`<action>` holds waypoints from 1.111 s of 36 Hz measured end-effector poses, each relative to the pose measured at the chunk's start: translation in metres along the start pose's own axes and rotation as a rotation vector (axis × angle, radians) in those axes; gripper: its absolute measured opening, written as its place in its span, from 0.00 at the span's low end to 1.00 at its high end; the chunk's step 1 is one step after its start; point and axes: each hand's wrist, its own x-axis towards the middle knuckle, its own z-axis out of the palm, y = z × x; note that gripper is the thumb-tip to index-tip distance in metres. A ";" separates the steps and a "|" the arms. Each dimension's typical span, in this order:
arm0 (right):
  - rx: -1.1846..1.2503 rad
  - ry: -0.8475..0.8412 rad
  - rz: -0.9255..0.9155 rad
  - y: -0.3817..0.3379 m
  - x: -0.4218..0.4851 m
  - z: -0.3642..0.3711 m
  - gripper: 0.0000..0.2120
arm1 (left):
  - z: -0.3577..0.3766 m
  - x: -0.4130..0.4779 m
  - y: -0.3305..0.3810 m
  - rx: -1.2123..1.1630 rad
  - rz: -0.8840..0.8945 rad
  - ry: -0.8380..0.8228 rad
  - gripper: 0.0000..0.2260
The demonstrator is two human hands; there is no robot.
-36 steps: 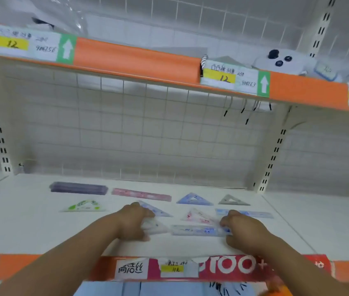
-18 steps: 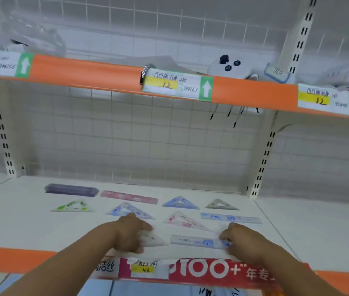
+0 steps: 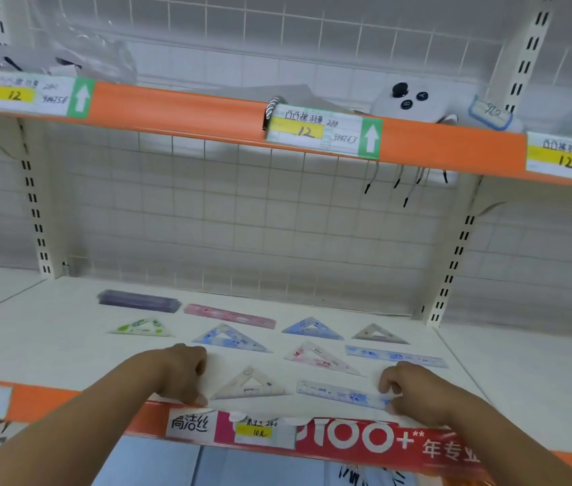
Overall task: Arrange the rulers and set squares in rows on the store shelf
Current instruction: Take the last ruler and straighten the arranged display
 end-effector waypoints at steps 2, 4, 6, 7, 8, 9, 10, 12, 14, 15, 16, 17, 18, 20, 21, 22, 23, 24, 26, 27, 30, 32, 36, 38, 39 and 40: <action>0.006 -0.004 -0.003 0.000 0.001 0.000 0.11 | 0.002 0.000 -0.001 -0.008 -0.010 0.009 0.24; 0.007 -0.007 -0.004 -0.001 0.002 0.000 0.13 | 0.004 0.001 0.000 -0.011 -0.019 0.020 0.24; 0.010 -0.007 0.000 -0.001 0.003 0.000 0.13 | 0.006 0.003 0.000 -0.009 -0.027 0.025 0.25; 0.013 -0.007 0.001 -0.001 0.004 0.000 0.12 | 0.006 0.003 0.001 -0.009 -0.031 0.025 0.25; 0.014 -0.007 0.001 -0.001 0.004 0.000 0.12 | 0.006 0.004 0.001 -0.009 -0.035 0.024 0.25; 0.015 -0.006 0.001 -0.001 0.004 0.001 0.13 | 0.006 0.004 0.001 -0.008 -0.039 0.022 0.25; 0.015 -0.006 0.001 -0.001 0.004 0.001 0.13 | 0.006 0.005 0.001 -0.007 -0.041 0.021 0.25; 0.014 -0.007 0.000 -0.001 0.005 0.001 0.13 | 0.006 0.005 0.001 0.000 -0.045 0.017 0.24; 0.011 -0.007 -0.001 -0.002 0.005 0.002 0.13 | 0.006 0.006 0.001 0.004 -0.046 0.014 0.24; 0.010 -0.005 -0.001 -0.002 0.004 0.002 0.13 | 0.006 0.006 0.001 0.008 -0.046 0.011 0.24; 0.007 -0.004 0.000 -0.003 0.004 0.003 0.13 | 0.006 0.006 0.002 0.013 -0.045 0.008 0.24; 0.003 -0.002 0.002 -0.003 0.004 0.003 0.13 | 0.005 0.006 0.002 0.018 -0.045 0.005 0.24; 0.000 0.002 0.007 -0.003 0.004 0.003 0.13 | 0.005 0.006 0.002 0.022 -0.044 0.002 0.23; -0.011 0.007 0.012 -0.004 0.002 0.003 0.13 | 0.004 0.007 0.002 0.027 -0.041 -0.005 0.22; -0.022 0.009 0.013 -0.005 0.002 0.003 0.13 | 0.004 0.007 0.002 0.031 -0.039 -0.008 0.21; -0.027 0.013 0.014 -0.005 0.001 0.003 0.12 | 0.004 0.007 0.002 0.035 -0.037 -0.012 0.21; -0.031 0.018 0.016 -0.006 0.000 0.003 0.11 | 0.003 0.007 0.003 0.040 -0.037 -0.016 0.21; -0.037 0.018 0.016 -0.007 -0.001 0.003 0.10 | 0.003 0.007 0.003 0.045 -0.039 -0.019 0.22; -0.055 0.012 0.013 -0.010 -0.004 0.000 0.13 | 0.002 0.006 0.004 0.055 -0.041 -0.024 0.24; -0.062 0.007 0.008 -0.011 -0.005 -0.001 0.15 | 0.001 0.006 0.004 0.058 -0.039 -0.025 0.24; -0.100 0.001 -0.013 -0.015 -0.009 -0.005 0.17 | 0.000 0.004 0.005 0.064 -0.037 -0.027 0.24; -0.131 0.006 -0.032 -0.018 -0.012 -0.008 0.18 | 0.000 0.004 0.006 0.063 -0.039 -0.032 0.24; -0.219 0.015 -0.065 -0.023 -0.015 -0.009 0.22 | -0.002 0.003 0.008 0.064 -0.037 -0.039 0.24; -0.282 0.016 -0.079 -0.023 -0.014 -0.009 0.23 | -0.002 0.002 0.009 0.065 -0.032 -0.039 0.23; -0.308 0.016 -0.089 -0.023 -0.014 -0.009 0.24 | -0.003 0.002 0.009 0.065 -0.032 -0.039 0.23; -0.327 0.016 -0.098 -0.023 -0.014 -0.009 0.24 | -0.002 0.001 0.009 0.064 -0.032 -0.039 0.23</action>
